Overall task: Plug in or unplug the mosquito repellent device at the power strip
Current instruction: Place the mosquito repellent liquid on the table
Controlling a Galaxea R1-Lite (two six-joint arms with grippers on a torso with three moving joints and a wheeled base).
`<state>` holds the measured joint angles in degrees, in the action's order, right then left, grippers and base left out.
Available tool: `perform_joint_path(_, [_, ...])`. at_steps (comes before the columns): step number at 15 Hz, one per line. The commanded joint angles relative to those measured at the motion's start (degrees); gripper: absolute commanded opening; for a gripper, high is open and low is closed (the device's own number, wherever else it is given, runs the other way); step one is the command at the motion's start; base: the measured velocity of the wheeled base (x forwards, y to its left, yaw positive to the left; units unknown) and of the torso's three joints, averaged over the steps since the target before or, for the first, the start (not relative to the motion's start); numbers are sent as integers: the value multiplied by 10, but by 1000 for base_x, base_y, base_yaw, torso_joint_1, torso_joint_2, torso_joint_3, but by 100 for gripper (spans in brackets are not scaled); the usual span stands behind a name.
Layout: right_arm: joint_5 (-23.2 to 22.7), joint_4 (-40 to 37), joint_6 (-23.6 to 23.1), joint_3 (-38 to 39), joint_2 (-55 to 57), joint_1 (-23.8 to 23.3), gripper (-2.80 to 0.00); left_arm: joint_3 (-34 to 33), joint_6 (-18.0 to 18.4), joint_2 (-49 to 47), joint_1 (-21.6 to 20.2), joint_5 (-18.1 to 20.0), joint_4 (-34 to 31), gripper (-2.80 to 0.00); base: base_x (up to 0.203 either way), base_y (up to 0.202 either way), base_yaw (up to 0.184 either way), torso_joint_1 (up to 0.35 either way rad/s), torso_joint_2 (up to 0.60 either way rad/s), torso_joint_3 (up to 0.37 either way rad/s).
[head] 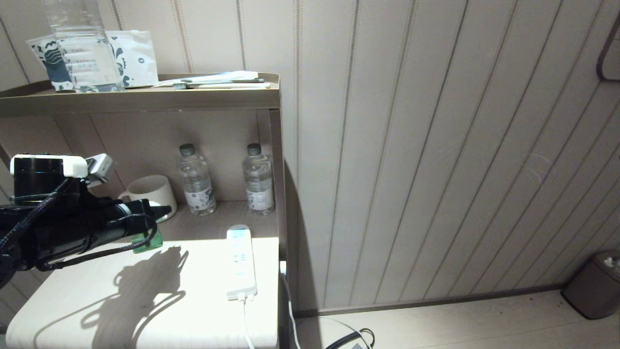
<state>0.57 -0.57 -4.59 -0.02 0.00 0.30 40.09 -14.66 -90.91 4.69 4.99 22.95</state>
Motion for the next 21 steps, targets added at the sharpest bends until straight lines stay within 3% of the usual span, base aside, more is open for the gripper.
perform_joint_path(1, [-6,-1,-10,0,1,0,-280,1,-2,3,8,0,2,-280,0,0,0,0,0,0])
perform_joint_path(8, [-6,-1,42,0,0,0,-280,-8,-2,6,14,0,4,-280,0,0,0,0,0,0])
perform_joint_path(12, [-5,-1,44,0,0,0,-280,-13,0,31,14,-2,4,-280,0,0,0,0,0,0])
perform_joint_path(16, [-5,-1,44,0,0,0,-280,-83,20,78,14,-22,21,-280,0,0,0,0,0,0])
perform_joint_path(18, [-5,-1,44,0,0,0,-280,-141,38,82,13,-29,79,-280,0,0,0,0,0,0])
perform_joint_path(21, [-6,-1,44,0,0,0,-280,-228,81,78,13,-37,246,-280,0,0,0,0,0,0])
